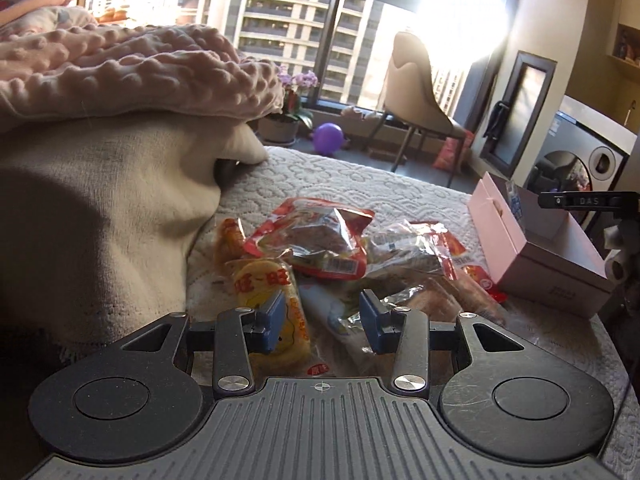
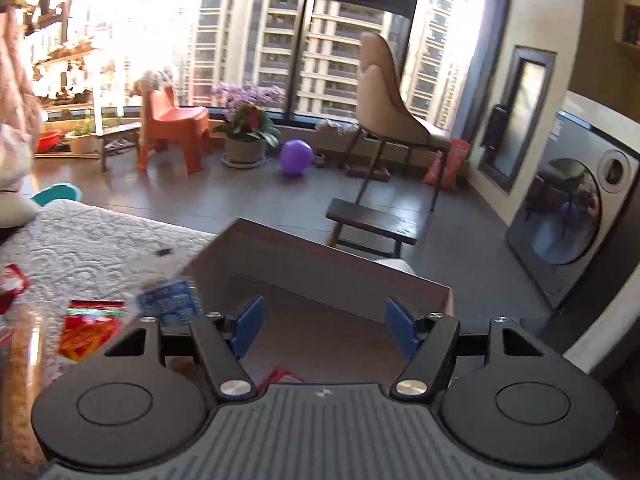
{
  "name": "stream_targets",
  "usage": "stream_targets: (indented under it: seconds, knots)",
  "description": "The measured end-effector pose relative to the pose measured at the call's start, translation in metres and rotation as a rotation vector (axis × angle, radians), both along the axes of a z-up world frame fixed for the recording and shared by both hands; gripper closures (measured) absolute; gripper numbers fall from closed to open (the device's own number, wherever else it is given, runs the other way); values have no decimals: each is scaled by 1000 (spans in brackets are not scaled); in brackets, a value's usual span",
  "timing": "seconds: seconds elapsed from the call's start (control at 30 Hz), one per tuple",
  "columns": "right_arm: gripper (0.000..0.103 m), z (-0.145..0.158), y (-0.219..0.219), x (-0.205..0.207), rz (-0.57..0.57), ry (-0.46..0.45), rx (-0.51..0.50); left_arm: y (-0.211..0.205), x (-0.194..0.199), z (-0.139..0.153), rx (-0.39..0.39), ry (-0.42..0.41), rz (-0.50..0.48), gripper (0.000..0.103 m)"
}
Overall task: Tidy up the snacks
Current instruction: 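Reach the left tool over the pile while the right grasps the red QR-code bag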
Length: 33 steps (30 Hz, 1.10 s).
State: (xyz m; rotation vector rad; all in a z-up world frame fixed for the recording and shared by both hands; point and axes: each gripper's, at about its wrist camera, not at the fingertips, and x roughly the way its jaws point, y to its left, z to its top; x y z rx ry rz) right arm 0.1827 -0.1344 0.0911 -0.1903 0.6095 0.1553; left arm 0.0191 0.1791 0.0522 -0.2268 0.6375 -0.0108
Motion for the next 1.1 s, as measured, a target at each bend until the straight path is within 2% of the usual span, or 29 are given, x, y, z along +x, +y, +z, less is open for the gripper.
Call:
stream_targets:
  seconds: [0.1,0.23,0.3,0.4,0.47,0.57,0.63,0.7,0.73,0.8,0.9,1.0,1.1]
  knots:
    - [32,11,33,-9,174,45,57,3,-4,-4,-38,-5,2,58]
    - [33,11,67,3,190,29,-6,6,-14,-4,-42,-15,-10,58]
    - [36,3,73,21,122,44,-70,9,-21,-4,-35,-23,-5,58]
    - [37,-8,54,44,-28,42,-127,18,-29,-5,-34,-30,31,58]
    - [37,-13,34,54,-124,58,-138,25,-29,-5,-46,-33,55,58]
    - [37,-24,9,62,-228,131,-132,31,-25,-9,-72,-38,80,58]
    - [39,-22,10,53,-243,109,-132,30,-20,-10,-80,-37,81,58]
    - [37,-7,27,34,-149,72,-72,26,-11,-12,-77,-26,77,58]
    - [35,0,38,28,-93,82,-23,23,-4,-14,-66,-13,77,58]
    - [24,11,72,20,74,184,133,18,5,-17,-40,13,81,58]
    - [24,6,133,23,230,370,259,16,5,-18,-47,21,70,58]
    - [24,-6,189,27,257,456,254,20,-8,-18,-71,13,51,59]
    - [24,-20,241,36,177,500,210,30,-25,-14,-97,-10,66,59]
